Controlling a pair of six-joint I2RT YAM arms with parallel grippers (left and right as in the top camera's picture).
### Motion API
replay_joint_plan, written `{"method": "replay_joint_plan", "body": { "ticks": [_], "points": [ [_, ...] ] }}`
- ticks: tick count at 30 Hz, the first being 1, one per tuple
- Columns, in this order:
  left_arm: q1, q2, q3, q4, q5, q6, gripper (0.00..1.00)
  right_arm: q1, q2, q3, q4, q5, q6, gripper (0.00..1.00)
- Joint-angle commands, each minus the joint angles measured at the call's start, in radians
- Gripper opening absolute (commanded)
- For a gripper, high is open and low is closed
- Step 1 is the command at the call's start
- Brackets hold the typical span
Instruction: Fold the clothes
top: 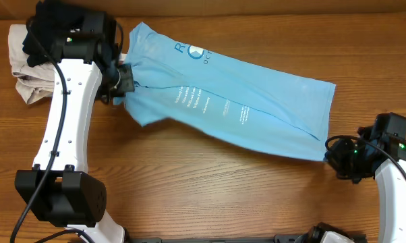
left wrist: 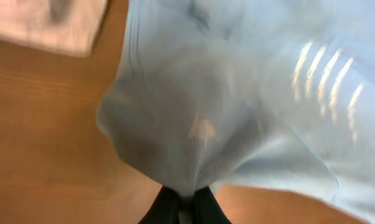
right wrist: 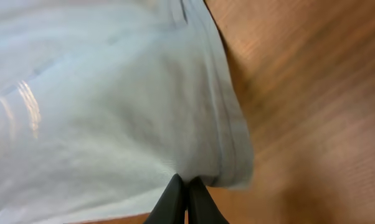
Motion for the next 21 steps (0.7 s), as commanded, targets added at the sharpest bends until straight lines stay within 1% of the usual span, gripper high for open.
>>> {"method": "replay_joint_plan", "body": {
  "ticks": [1, 3, 7, 12, 13, 21],
  "points": [
    [0.008, 0.013, 0.021, 0.088, -0.013, -0.007, 0.04, -0.005, 0.016, 0.002, 0.048, -0.005, -0.01, 0.04],
    [0.008, 0.025, 0.021, 0.181, -0.016, -0.006, 0.04, -0.005, 0.042, 0.002, 0.112, -0.005, -0.01, 0.04],
    [0.008, 0.055, 0.021, 0.298, -0.016, -0.006, 0.04, -0.004, 0.089, 0.002, 0.238, -0.01, -0.01, 0.04],
    [0.008, 0.128, 0.021, 0.395, -0.016, -0.002, 0.04, 0.009, 0.162, 0.002, 0.405, -0.024, -0.003, 0.04],
    [0.007, 0.175, 0.021, 0.435, -0.012, -0.003, 0.04, 0.015, 0.202, 0.002, 0.47, -0.024, -0.002, 0.04],
    [0.005, 0.305, 0.021, 0.634, -0.01, -0.006, 0.04, 0.046, 0.37, 0.002, 0.72, -0.028, 0.002, 0.04]
  ]
}}
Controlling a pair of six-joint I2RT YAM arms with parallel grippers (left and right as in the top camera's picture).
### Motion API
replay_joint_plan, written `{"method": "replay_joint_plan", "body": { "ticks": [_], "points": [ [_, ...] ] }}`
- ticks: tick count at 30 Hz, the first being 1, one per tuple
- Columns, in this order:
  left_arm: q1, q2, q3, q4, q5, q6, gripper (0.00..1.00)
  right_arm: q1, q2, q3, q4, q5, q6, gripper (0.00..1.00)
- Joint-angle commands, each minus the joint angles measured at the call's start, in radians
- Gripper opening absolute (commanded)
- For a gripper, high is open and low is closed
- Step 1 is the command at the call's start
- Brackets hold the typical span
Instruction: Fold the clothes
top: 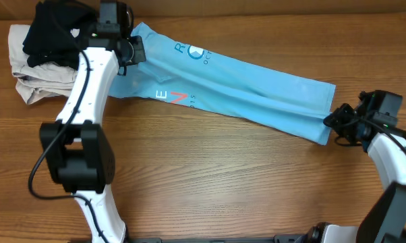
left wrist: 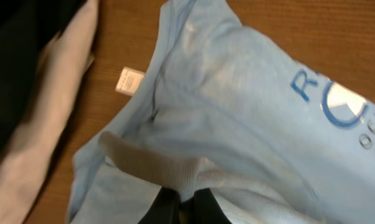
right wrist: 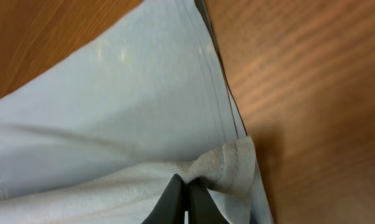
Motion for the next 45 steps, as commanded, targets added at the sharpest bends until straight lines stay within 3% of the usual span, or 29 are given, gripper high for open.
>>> {"method": "replay_joint_plan", "body": {
  "ticks": [1, 6, 7, 8, 9, 10, 11, 12, 13, 14, 21, 27, 32, 40, 42, 43, 44, 45],
  "points": [
    [0.004, 0.052, 0.019, 0.08, -0.009, -0.007, 0.04, 0.016, 0.067, 0.003, 0.084, -0.002, 0.012, 0.04],
    [-0.017, 0.095, 0.019, 0.169, -0.006, -0.006, 0.08, 0.018, 0.126, 0.003, 0.192, -0.006, 0.019, 0.04],
    [-0.02, 0.098, 0.019, 0.177, -0.006, -0.006, 0.22, 0.018, 0.128, 0.003, 0.204, -0.005, 0.019, 0.05],
    [-0.025, 0.103, 0.019, 0.185, -0.007, -0.006, 0.43, 0.018, 0.128, 0.003, 0.218, -0.006, 0.014, 0.12],
    [-0.026, 0.105, 0.019, 0.187, -0.008, -0.006, 0.7, 0.018, 0.128, 0.004, 0.227, -0.006, 0.014, 0.29],
    [-0.027, 0.105, 0.019, 0.188, -0.01, -0.006, 0.88, 0.018, 0.128, 0.008, 0.228, -0.008, 0.011, 0.44],
    [-0.027, 0.105, 0.02, 0.189, -0.013, -0.002, 1.0, 0.018, 0.128, 0.012, 0.225, -0.023, -0.004, 0.66],
    [-0.027, 0.104, 0.022, 0.188, -0.013, 0.003, 1.0, 0.018, 0.128, 0.015, 0.221, -0.046, -0.019, 0.89],
    [-0.026, 0.101, 0.026, 0.181, -0.013, 0.003, 1.0, 0.018, 0.128, 0.019, 0.209, -0.064, -0.023, 1.0],
    [-0.024, 0.097, 0.031, 0.169, -0.014, 0.003, 1.0, 0.016, 0.128, 0.023, 0.188, -0.066, -0.024, 1.0],
    [0.005, 0.037, 0.138, -0.027, -0.012, 0.024, 1.0, 0.016, 0.128, 0.025, 0.053, -0.007, -0.079, 1.0],
    [0.021, 0.024, 0.324, -0.347, -0.009, 0.056, 1.0, 0.023, 0.148, 0.01, 0.062, 0.055, -0.12, 0.98],
    [0.022, 0.024, 0.443, -0.568, -0.01, 0.076, 1.0, 0.044, 0.241, 0.01, 0.11, 0.059, -0.12, 0.78],
    [0.039, 0.024, 0.473, -0.648, -0.014, 0.076, 1.0, 0.112, 0.311, 0.01, 0.193, 0.064, -0.119, 0.64],
    [0.043, 0.024, 0.473, -0.65, -0.014, 0.076, 1.0, 0.128, 0.311, 0.01, 0.197, 0.093, -0.105, 0.51],
    [0.043, 0.024, 0.473, -0.65, -0.014, 0.076, 1.0, 0.131, 0.311, 0.01, 0.196, 0.111, -0.091, 0.28],
    [0.043, 0.024, 0.473, -0.65, -0.014, 0.077, 1.0, 0.132, 0.311, 0.01, 0.19, 0.13, -0.071, 0.13],
    [0.043, 0.024, 0.473, -0.65, -0.015, 0.077, 1.0, 0.131, 0.311, 0.01, 0.182, 0.143, -0.056, 0.05]
  ]
}}
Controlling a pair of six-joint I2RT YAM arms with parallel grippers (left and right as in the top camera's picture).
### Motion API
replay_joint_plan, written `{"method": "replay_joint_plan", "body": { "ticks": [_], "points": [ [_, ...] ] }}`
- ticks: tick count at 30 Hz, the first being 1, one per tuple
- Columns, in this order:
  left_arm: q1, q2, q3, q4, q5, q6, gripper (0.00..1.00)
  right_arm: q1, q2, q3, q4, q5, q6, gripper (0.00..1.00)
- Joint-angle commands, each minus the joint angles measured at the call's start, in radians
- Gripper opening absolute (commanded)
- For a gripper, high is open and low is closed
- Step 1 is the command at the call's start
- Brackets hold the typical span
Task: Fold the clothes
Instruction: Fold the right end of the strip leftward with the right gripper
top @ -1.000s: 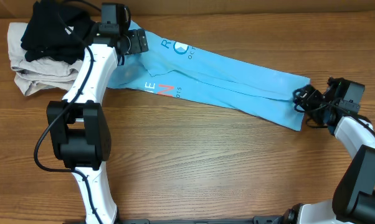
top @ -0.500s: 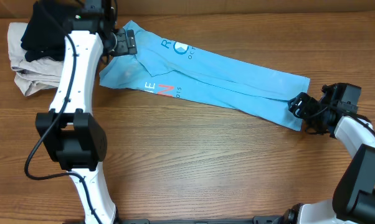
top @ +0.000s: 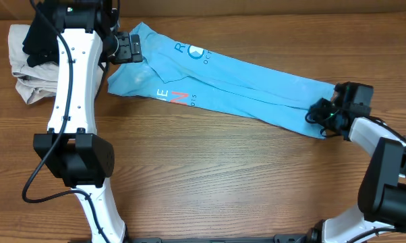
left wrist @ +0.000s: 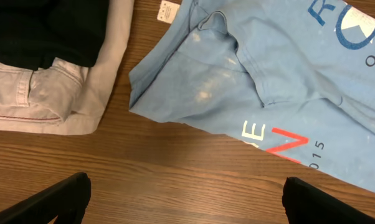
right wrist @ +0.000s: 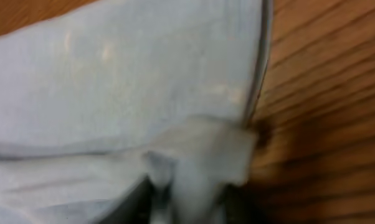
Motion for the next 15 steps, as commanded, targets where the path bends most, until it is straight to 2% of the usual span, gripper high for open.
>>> {"method": "replay_joint_plan", "body": {
  "ticks": [1, 8, 15],
  "points": [
    [0.012, -0.028, 0.027, -0.003, -0.014, 0.019, 1.0, 0.006, 0.045, -0.024, -0.04, 0.066, 0.056, 0.04],
    [0.012, -0.028, 0.027, -0.002, -0.013, 0.019, 1.0, -0.13, 0.016, 0.037, -0.192, 0.07, 0.077, 0.04],
    [0.012, -0.028, 0.027, -0.006, -0.013, 0.02, 1.0, -0.356, -0.086, 0.217, -0.48, 0.025, 0.021, 0.04]
  ]
}}
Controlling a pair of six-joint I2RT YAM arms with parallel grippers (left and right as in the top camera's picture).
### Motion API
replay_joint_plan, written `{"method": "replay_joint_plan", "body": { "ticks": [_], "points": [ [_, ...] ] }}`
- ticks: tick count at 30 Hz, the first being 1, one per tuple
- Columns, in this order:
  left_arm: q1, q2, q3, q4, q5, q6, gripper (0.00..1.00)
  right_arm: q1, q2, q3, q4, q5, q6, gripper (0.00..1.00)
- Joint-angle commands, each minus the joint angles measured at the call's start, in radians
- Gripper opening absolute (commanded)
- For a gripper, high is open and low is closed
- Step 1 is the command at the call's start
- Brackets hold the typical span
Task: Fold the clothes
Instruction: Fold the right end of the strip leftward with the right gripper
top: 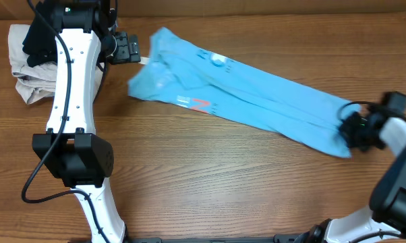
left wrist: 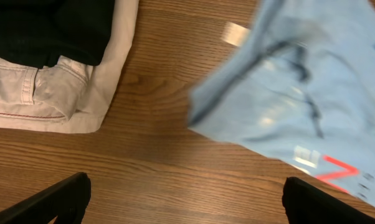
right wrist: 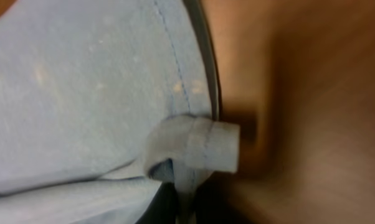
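Observation:
A light blue T-shirt [top: 257, 94], folded lengthwise into a narrow band, lies slanted across the table with red and white print on top. My left gripper [top: 131, 47] hovers wide open just left of the shirt's collar end, touching nothing; in the left wrist view the blurred shirt [left wrist: 312, 87] lies at upper right, beyond the open gripper [left wrist: 186, 190]. My right gripper [top: 353, 131] is shut on the shirt's hem corner at the far right. The pinched, curled hem [right wrist: 200, 146] fills the right wrist view above the gripper [right wrist: 182, 202].
A pile of other clothes [top: 21, 74] sits at the table's far left corner: beige trousers [left wrist: 44, 106] with a black garment [left wrist: 50, 25] on top. Bare wood [top: 210, 182] stretches in front of the shirt.
The right gripper has moved to the right with the hem still in it, and the whole shirt has shifted right. The collar end now lies farther from the open, unmoved left gripper.
Both grippers first held the shirt's near edge, lifted. Then they were at the far edge and the shirt lay folded lengthwise. The left gripper was then open and raised, the right still on the hem. Now the shirt lies farther right.

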Motion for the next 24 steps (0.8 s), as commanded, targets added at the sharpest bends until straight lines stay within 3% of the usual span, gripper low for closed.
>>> {"method": "replay_joint_plan", "body": {
  "ticks": [1, 8, 15, 24],
  "points": [
    [0.007, -0.028, 0.027, -0.003, -0.01, 0.021, 1.0, -0.101, -0.087, 0.112, -0.079, -0.021, -0.035, 0.04],
    [0.007, -0.028, 0.027, -0.006, -0.009, 0.024, 1.0, -0.092, -0.174, 0.262, -0.222, -0.142, -0.118, 0.04],
    [0.004, -0.028, 0.027, 0.01, -0.007, 0.023, 1.0, 0.15, -0.175, 0.327, -0.306, -0.179, -0.125, 0.04],
    [0.004, -0.028, 0.026, 0.028, -0.002, 0.023, 1.0, 0.487, -0.149, 0.327, -0.141, -0.089, 0.07, 0.04]
  ]
}}
